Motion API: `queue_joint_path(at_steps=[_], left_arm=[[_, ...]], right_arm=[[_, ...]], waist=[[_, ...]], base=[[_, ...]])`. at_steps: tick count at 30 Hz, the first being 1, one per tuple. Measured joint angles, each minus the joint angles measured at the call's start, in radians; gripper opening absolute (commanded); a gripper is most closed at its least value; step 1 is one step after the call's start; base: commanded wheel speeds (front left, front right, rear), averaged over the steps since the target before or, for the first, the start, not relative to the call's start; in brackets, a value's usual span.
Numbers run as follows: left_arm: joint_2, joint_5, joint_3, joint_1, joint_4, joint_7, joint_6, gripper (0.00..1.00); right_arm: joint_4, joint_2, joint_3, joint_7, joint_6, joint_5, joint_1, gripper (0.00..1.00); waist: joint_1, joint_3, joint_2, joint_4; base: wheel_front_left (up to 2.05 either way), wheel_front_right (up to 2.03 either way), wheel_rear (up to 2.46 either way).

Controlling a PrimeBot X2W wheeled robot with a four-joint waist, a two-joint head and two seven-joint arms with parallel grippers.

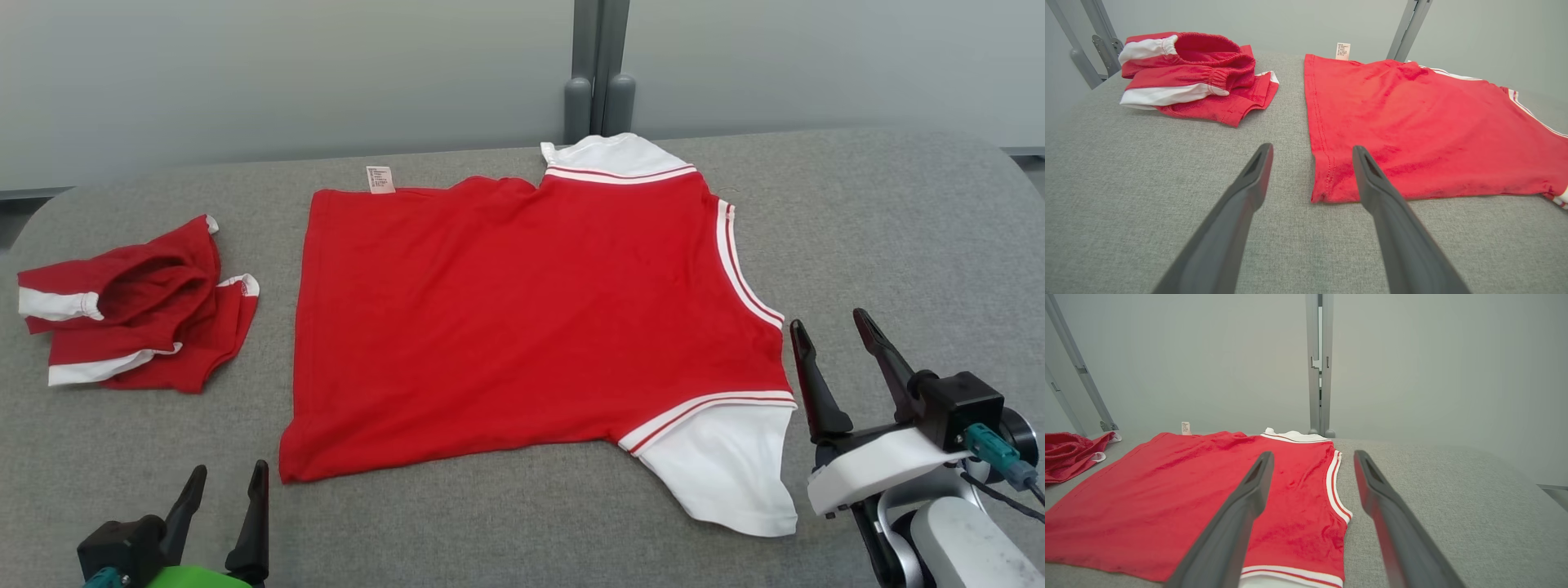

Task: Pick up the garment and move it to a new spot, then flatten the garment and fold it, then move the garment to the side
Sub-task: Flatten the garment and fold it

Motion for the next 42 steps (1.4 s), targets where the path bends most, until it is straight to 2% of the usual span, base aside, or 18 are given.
queue_joint_path(at_steps=[3,6,11,15,22,37,42], left_arm=[[-0.022,0.019,0.009,-0.002,0.013,0.0,0.001,1.0],[-0.045,0.038,0.06,-0.004,0.0,0.0,0.001,1.0],[-0.061,0.089,0.111,-0.01,-0.015,0.0,0.001,1.0],[-0.079,0.113,0.131,-0.008,-0.014,0.0,-0.002,1.0],[-0.099,0.149,0.164,0.008,-0.013,0.0,-0.035,1.0],[-0.131,0.202,0.244,0.049,-0.011,0.0,-0.08,1.0],[-0.145,0.218,0.262,0.054,-0.01,0.0,-0.092,1.0]], right_arm=[[-0.013,0.046,-0.039,0.0,0.0,-0.05,0.023,1.0],[-0.02,0.088,-0.045,0.0,0.0,-0.083,0.045,1.0],[-0.021,0.12,-0.04,0.0,0.0,-0.132,0.093,1.0],[-0.02,0.127,-0.06,0.0,0.0,-0.159,0.13,1.0],[-0.03,0.129,-0.125,0.0,0.0,-0.189,0.181,1.0],[-0.058,0.151,-0.157,0.0,0.0,-0.228,0.199,1.0],[-0.042,0.147,-0.155,0.0,0.014,-0.236,0.221,1.0]], waist=[[0.0,0.003,0.0,-0.003],[0.0,0.004,0.0,-0.011],[0.0,0.004,0.0,-0.028],[0.0,-0.004,0.0,-0.038],[0.0,-0.009,0.0,-0.05],[0.0,-0.013,0.0,-0.052],[0.0,-0.011,0.0,-0.049]], base=[[0.0,0.0,0.0],[0.0,0.0,0.0],[0.0,0.0,0.0],[0.0,0.0,0.0],[0.0,0.0,0.0],[0.0,0.0,0.0],[0.0,0.0,0.0]])
